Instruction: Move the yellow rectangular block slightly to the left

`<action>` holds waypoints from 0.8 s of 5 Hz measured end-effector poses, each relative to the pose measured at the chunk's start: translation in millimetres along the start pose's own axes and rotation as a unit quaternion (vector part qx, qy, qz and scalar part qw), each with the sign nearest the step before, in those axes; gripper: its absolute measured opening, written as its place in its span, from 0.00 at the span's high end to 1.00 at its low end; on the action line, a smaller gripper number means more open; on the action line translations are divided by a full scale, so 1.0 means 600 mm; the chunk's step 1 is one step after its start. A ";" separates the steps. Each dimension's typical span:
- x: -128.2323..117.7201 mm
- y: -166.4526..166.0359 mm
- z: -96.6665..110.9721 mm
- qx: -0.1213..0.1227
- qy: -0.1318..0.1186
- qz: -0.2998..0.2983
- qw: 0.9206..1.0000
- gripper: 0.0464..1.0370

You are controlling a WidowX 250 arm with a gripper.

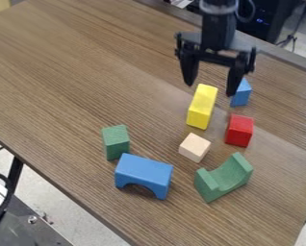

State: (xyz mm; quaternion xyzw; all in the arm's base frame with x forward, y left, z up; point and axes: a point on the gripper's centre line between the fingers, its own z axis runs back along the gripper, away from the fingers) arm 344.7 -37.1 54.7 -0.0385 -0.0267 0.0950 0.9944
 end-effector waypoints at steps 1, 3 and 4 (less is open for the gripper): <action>0.007 -0.003 -0.029 0.011 0.017 0.001 1.000 0.04; 0.005 -0.003 -0.030 0.009 0.023 0.006 1.000 0.37; 0.009 0.001 -0.029 0.000 0.019 0.011 1.000 0.49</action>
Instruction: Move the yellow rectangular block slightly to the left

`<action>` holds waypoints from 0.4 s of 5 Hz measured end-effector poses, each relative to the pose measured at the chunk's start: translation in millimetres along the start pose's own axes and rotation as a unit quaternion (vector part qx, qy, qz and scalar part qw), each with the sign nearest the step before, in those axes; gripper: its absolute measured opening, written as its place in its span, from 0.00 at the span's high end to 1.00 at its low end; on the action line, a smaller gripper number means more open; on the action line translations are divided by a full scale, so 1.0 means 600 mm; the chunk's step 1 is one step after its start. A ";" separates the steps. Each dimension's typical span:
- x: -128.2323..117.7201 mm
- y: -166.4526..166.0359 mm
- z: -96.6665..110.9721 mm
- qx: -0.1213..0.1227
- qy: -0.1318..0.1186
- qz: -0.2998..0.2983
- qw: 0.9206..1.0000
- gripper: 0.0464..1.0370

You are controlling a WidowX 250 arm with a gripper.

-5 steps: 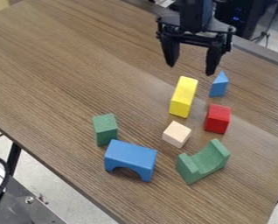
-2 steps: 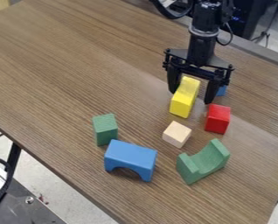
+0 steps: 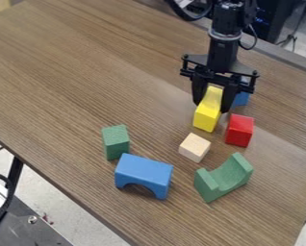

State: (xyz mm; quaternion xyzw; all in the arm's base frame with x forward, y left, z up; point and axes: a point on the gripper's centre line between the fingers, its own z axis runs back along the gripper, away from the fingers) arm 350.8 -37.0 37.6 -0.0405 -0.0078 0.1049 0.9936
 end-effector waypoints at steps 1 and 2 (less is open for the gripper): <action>-0.010 0.007 0.004 0.005 0.007 -0.001 1.000 0.49; -0.010 0.031 0.042 0.006 -0.020 0.020 1.000 0.49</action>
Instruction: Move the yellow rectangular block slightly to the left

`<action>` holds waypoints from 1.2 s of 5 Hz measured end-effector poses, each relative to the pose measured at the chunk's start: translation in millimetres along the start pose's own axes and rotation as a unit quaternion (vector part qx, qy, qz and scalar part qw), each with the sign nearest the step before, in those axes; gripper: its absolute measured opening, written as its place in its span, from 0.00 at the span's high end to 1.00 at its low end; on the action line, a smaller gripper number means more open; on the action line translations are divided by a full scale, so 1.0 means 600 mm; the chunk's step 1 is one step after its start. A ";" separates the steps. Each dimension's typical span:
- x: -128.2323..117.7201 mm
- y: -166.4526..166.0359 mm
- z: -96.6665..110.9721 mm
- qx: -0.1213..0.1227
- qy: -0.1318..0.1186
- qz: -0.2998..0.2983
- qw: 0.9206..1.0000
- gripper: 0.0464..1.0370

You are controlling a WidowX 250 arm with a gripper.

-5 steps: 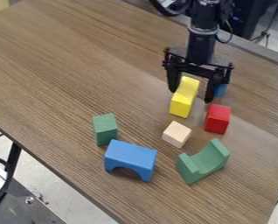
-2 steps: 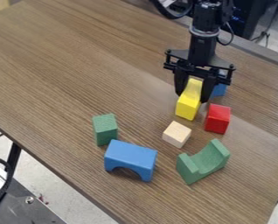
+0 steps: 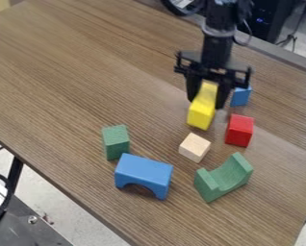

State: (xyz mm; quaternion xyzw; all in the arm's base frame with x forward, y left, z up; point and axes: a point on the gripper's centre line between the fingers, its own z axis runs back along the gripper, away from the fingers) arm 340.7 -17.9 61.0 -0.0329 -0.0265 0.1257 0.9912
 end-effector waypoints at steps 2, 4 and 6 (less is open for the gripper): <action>0.006 0.071 0.050 -0.002 -0.027 0.060 0.998 0.49; 0.014 0.142 0.047 0.007 -0.015 0.120 0.993 0.49; -0.008 0.174 0.012 0.010 0.015 0.152 0.988 0.49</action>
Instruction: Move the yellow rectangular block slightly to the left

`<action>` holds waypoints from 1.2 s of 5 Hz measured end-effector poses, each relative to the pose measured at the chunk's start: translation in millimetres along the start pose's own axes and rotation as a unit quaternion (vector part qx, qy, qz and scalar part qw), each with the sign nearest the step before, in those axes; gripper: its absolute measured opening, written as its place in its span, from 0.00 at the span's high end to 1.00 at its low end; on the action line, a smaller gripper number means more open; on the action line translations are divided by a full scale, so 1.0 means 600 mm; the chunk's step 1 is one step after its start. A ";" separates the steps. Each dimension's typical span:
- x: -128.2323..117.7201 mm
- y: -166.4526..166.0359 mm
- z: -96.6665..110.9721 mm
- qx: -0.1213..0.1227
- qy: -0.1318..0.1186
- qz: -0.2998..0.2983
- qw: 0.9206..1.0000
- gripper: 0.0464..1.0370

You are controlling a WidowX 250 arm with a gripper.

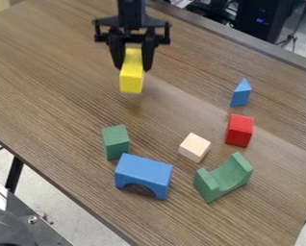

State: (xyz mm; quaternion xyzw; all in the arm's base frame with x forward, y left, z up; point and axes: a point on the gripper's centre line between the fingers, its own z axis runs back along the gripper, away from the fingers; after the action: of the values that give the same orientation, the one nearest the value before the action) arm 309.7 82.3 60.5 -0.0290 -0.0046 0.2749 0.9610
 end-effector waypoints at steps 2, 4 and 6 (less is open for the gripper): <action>-0.012 -0.001 -0.020 0.008 0.000 -0.007 1.000 0.49; -0.019 -0.008 -0.025 0.017 -0.002 -0.017 1.000 0.14; -0.046 -0.032 0.059 -0.004 -0.085 -0.052 0.995 0.04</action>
State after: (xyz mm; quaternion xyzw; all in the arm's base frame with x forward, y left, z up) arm 295.7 53.3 96.8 -0.0096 -0.0885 0.2261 0.9700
